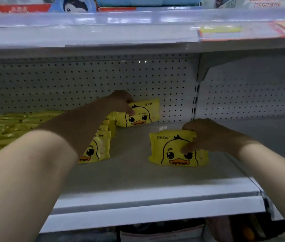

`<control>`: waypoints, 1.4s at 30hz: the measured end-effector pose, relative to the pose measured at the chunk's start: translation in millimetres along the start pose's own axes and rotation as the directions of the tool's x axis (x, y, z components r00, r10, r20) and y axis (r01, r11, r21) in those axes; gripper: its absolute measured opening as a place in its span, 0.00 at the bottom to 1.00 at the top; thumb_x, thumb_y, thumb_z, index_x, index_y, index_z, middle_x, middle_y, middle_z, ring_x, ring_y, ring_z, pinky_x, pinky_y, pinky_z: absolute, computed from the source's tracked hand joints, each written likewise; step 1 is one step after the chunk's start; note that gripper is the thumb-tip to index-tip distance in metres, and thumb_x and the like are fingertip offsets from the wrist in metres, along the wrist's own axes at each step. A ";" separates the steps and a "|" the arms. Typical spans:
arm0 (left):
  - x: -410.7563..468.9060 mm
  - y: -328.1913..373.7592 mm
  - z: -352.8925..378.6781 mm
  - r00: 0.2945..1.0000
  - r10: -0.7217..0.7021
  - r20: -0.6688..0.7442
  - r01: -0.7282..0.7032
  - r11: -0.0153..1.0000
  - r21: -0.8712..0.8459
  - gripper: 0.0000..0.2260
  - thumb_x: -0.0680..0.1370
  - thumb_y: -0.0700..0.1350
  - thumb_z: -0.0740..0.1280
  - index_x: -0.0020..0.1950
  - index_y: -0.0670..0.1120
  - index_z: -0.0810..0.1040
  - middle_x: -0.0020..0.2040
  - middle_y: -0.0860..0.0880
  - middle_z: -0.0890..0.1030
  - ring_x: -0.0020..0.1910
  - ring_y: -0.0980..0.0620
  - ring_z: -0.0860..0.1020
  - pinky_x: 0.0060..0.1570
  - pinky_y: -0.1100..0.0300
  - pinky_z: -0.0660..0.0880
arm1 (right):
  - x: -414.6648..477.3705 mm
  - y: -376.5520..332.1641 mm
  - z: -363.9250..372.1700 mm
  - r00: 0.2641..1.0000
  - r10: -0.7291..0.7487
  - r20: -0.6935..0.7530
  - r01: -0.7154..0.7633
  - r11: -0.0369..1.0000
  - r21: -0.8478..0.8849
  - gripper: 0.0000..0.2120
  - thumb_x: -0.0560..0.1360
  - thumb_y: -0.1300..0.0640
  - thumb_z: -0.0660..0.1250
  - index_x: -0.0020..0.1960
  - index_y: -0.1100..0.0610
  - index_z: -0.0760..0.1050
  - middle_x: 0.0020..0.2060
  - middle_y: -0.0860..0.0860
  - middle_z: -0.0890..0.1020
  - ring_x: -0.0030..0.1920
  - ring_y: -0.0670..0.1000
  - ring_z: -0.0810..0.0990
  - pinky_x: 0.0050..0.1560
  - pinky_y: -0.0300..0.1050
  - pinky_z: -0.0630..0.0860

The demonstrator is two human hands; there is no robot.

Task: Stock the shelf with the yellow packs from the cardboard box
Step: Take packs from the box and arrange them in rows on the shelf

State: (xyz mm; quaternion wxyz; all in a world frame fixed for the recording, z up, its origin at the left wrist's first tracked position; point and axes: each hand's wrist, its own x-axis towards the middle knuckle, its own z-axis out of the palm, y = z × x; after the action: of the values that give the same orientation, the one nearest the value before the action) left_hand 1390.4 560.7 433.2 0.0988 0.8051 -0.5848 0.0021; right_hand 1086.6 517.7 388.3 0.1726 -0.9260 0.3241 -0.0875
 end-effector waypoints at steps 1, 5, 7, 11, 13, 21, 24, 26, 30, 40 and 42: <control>5.0 -5.5 3.7 1.000 -0.006 -0.002 0.006 1.000 -0.005 0.26 0.73 0.53 0.74 0.65 0.39 0.76 0.63 0.41 0.78 0.60 0.43 0.76 0.59 0.53 0.72 | 1.2 2.8 1.9 1.000 0.000 -0.008 0.000 1.000 0.016 0.13 0.66 0.49 0.81 0.45 0.48 0.79 0.41 0.43 0.81 0.39 0.40 0.78 0.32 0.34 0.69; 19.3 -16.8 14.3 0.999 0.036 -0.032 -0.037 0.999 -0.032 0.23 0.72 0.51 0.75 0.63 0.42 0.78 0.60 0.43 0.79 0.58 0.45 0.76 0.56 0.55 0.73 | 5.0 10.1 3.8 1.000 0.000 -0.003 0.000 0.998 0.055 0.14 0.64 0.47 0.82 0.45 0.46 0.80 0.40 0.43 0.83 0.38 0.39 0.81 0.34 0.34 0.72; 24.2 -17.4 18.8 0.997 0.063 -0.035 -0.064 0.998 -0.021 0.26 0.72 0.51 0.76 0.67 0.43 0.75 0.64 0.44 0.76 0.61 0.45 0.74 0.57 0.56 0.71 | 5.9 10.6 3.3 1.000 -0.002 0.002 0.002 0.998 0.059 0.15 0.64 0.47 0.82 0.46 0.46 0.80 0.39 0.42 0.83 0.37 0.37 0.81 0.32 0.31 0.71; 35.6 -19.4 30.1 0.997 0.076 -0.018 -0.076 0.997 -0.019 0.27 0.70 0.49 0.78 0.65 0.44 0.73 0.63 0.44 0.75 0.60 0.45 0.74 0.50 0.58 0.69 | 7.3 10.9 3.3 1.000 -0.008 0.003 0.008 0.998 0.058 0.15 0.64 0.47 0.81 0.45 0.43 0.79 0.38 0.40 0.83 0.38 0.34 0.80 0.32 0.29 0.70; 39.9 -22.5 35.3 0.998 0.065 -0.018 -0.065 0.998 -0.010 0.27 0.70 0.49 0.78 0.65 0.43 0.73 0.63 0.44 0.75 0.59 0.44 0.74 0.50 0.57 0.69 | 6.9 11.9 3.5 1.000 -0.009 0.008 0.009 0.998 0.058 0.15 0.65 0.46 0.81 0.47 0.43 0.79 0.40 0.40 0.83 0.39 0.35 0.80 0.34 0.31 0.73; 43.3 -32.1 41.6 0.995 0.073 -0.064 -0.075 0.997 -0.027 0.25 0.69 0.48 0.78 0.62 0.44 0.75 0.60 0.45 0.77 0.58 0.46 0.75 0.55 0.55 0.72 | 7.4 11.2 2.5 0.999 -0.025 0.022 0.023 0.997 0.078 0.14 0.66 0.48 0.81 0.48 0.45 0.80 0.41 0.41 0.83 0.40 0.37 0.80 0.43 0.43 0.80; 42.8 -33.0 44.9 0.992 0.093 -0.090 -0.092 0.996 0.016 0.22 0.69 0.49 0.78 0.59 0.45 0.75 0.56 0.46 0.78 0.53 0.46 0.76 0.49 0.55 0.73 | 10.8 9.4 2.7 0.999 -0.029 0.024 0.027 0.997 0.073 0.14 0.65 0.48 0.81 0.47 0.44 0.80 0.41 0.42 0.83 0.40 0.38 0.81 0.44 0.44 0.80; 41.8 -32.6 48.0 0.988 0.104 -0.113 -0.096 0.993 0.073 0.20 0.70 0.49 0.77 0.57 0.46 0.75 0.53 0.46 0.79 0.50 0.46 0.76 0.43 0.56 0.71 | 13.1 8.5 3.4 0.999 -0.034 0.023 0.032 0.996 0.077 0.14 0.65 0.48 0.81 0.47 0.43 0.80 0.41 0.42 0.83 0.41 0.39 0.81 0.44 0.45 0.80; 41.5 -29.1 50.6 0.984 0.112 -0.141 -0.080 0.973 0.217 0.22 0.71 0.53 0.76 0.60 0.48 0.75 0.56 0.46 0.76 0.54 0.45 0.75 0.46 0.56 0.72 | 15.1 8.1 5.1 0.999 -0.046 0.016 0.044 0.995 0.095 0.14 0.65 0.49 0.81 0.46 0.42 0.79 0.39 0.38 0.83 0.39 0.39 0.81 0.37 0.36 0.77; 41.3 -22.5 48.2 0.965 0.119 -0.234 -0.028 0.933 0.360 0.26 0.69 0.54 0.76 0.62 0.48 0.71 0.64 0.45 0.70 0.66 0.43 0.66 0.62 0.49 0.69 | 13.1 9.0 6.7 0.999 -0.054 -0.003 0.054 0.995 0.089 0.15 0.66 0.50 0.81 0.49 0.45 0.80 0.39 0.40 0.83 0.39 0.37 0.81 0.38 0.36 0.78; 35.4 -18.8 49.0 0.963 0.097 -0.250 -0.022 0.958 0.287 0.29 0.68 0.55 0.77 0.63 0.49 0.70 0.64 0.46 0.70 0.66 0.43 0.66 0.62 0.49 0.69 | 13.1 9.5 7.4 0.999 -0.048 -0.009 0.049 0.994 0.096 0.17 0.65 0.49 0.81 0.51 0.45 0.80 0.42 0.42 0.84 0.41 0.38 0.82 0.43 0.42 0.81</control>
State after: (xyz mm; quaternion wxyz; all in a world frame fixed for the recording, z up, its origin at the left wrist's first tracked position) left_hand 1413.7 525.0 386.5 0.0594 0.7854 -0.5847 0.1944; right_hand 1093.3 504.4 378.5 0.2136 -0.9240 0.2974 -0.1102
